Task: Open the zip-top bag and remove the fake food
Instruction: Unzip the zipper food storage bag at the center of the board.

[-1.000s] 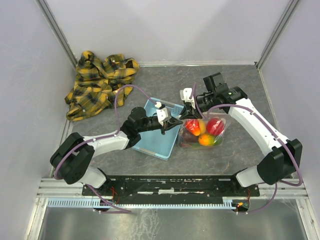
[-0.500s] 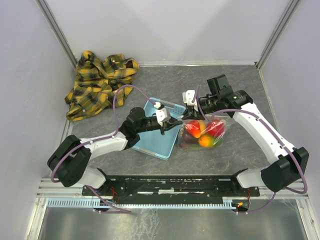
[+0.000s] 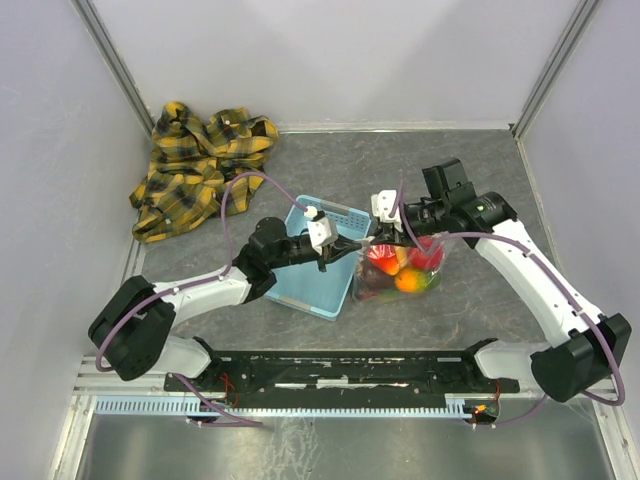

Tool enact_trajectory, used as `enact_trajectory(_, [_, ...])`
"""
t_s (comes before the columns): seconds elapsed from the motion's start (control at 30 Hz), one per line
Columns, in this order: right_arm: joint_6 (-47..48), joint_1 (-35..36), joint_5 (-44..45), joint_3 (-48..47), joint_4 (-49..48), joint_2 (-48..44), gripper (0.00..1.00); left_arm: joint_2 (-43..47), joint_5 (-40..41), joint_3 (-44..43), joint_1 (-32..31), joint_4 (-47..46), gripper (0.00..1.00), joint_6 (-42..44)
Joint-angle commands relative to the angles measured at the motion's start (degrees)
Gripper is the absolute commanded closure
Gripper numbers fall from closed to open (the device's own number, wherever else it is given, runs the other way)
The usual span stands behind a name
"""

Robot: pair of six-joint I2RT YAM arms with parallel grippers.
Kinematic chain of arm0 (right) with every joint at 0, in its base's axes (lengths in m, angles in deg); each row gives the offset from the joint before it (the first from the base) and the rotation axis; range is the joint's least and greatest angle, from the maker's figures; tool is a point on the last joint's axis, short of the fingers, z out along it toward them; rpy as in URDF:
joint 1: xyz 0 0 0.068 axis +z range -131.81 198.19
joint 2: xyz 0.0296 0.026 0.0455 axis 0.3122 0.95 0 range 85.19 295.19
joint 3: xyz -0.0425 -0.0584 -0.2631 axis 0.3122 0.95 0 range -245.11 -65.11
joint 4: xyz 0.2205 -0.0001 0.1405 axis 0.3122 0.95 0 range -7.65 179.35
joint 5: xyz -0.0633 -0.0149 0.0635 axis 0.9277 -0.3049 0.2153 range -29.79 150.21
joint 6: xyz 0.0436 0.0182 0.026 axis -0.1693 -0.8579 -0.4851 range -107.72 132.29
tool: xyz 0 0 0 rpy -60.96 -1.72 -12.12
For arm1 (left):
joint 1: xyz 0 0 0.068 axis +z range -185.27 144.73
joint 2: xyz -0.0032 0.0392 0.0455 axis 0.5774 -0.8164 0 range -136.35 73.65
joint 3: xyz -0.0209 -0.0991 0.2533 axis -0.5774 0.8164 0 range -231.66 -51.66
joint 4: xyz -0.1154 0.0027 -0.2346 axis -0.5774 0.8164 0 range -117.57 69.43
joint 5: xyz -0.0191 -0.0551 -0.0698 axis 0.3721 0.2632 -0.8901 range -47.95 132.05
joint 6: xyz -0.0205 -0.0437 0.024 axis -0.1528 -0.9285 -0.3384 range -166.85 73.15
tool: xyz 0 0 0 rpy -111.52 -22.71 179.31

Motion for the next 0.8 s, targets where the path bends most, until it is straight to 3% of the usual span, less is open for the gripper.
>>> enact_trajectory(0.0, [-0.43, -0.36, 2.82, 0.68, -0.32, -2.62, 0.86, 2.81, 1.48, 0.43, -0.06, -1.97, 0.97, 3.58])
enact_trajectory(0.77, [-2.48, -2.72, 8.58, -0.09, 1.67, -5.79, 0.87, 5.24, 3.10, 1.57, -0.02, 0.98, 0.97, 3.93])
